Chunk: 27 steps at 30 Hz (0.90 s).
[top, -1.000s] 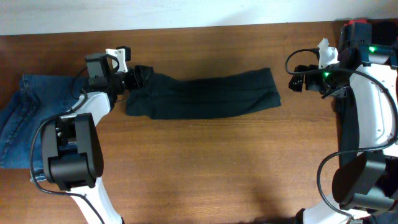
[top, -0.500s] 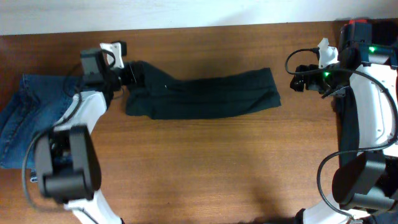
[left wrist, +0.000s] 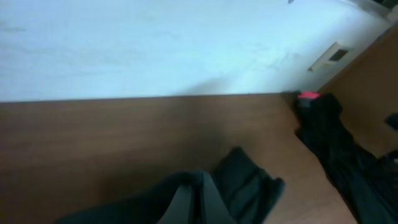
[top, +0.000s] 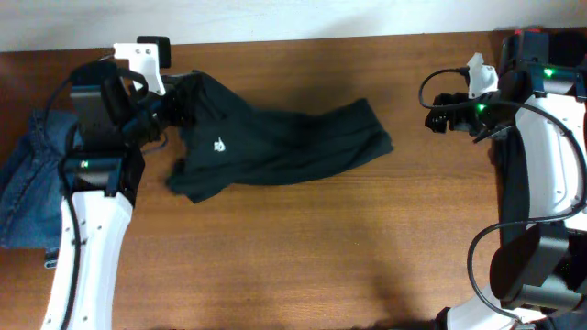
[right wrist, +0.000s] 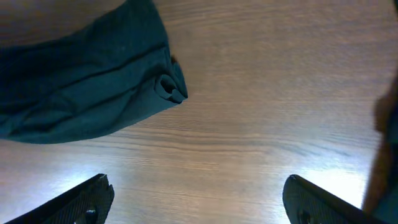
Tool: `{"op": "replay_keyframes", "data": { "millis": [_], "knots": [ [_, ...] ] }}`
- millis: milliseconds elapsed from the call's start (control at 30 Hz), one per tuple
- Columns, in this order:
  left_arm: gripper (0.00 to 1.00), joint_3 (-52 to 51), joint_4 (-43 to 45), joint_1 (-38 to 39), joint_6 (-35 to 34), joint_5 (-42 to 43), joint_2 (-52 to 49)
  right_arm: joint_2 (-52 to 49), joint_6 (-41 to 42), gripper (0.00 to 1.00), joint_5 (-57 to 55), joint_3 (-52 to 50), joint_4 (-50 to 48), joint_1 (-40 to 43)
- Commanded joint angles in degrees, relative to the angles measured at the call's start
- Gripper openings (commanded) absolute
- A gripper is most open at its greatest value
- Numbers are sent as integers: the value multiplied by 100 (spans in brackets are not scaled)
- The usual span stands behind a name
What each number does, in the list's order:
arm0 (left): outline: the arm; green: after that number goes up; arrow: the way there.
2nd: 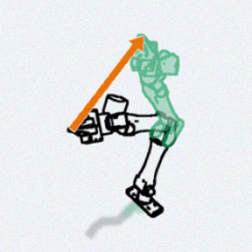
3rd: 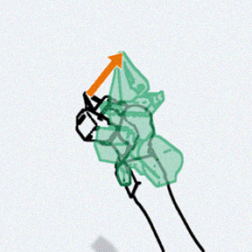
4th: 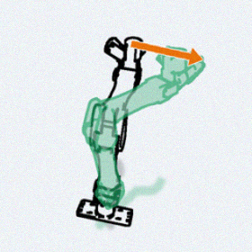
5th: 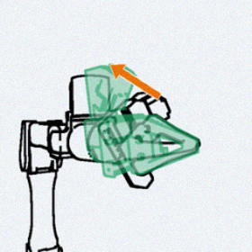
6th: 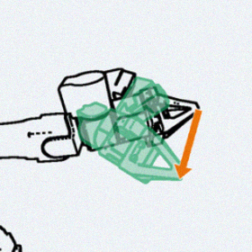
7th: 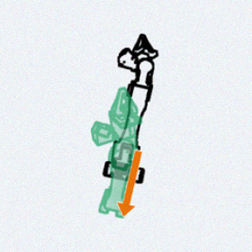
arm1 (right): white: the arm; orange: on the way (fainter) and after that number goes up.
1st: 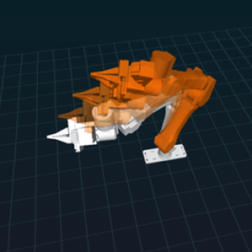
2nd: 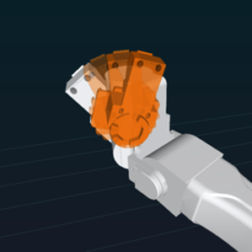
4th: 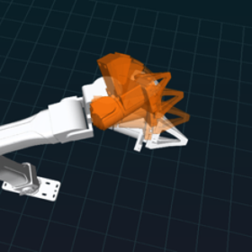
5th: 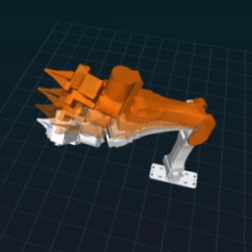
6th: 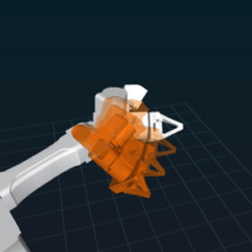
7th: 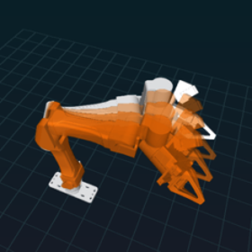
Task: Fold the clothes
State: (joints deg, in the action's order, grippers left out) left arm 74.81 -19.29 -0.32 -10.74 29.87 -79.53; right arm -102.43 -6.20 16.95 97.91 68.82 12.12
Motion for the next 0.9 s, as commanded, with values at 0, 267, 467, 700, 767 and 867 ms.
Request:
{"op": "replay_keyframes", "data": {
  "millis": [0,267,467,700,767,867],
  "knots": [
    [0,52,-446,33,13,-59,442,-28,-262,93,385,-26,-52,-234],
    [0,52,-1775,33,17,153,531,-529,-258,97,356,-26,-1314,-1250],
    [0,52,-1808,33,13,341,531,-1384,-254,99,339,-26,-2616,-1821],
    [0,52,-1808,33,15,337,531,-2441,507,99,-225,-26,-3836,-1963],
    [0,52,-1805,33,15,334,531,-2658,520,99,-223,-26,-4035,-1961],
    [0,52,-1805,33,20,328,531,-2865,520,99,-225,-26,-4238,-1961]
  ]
}}
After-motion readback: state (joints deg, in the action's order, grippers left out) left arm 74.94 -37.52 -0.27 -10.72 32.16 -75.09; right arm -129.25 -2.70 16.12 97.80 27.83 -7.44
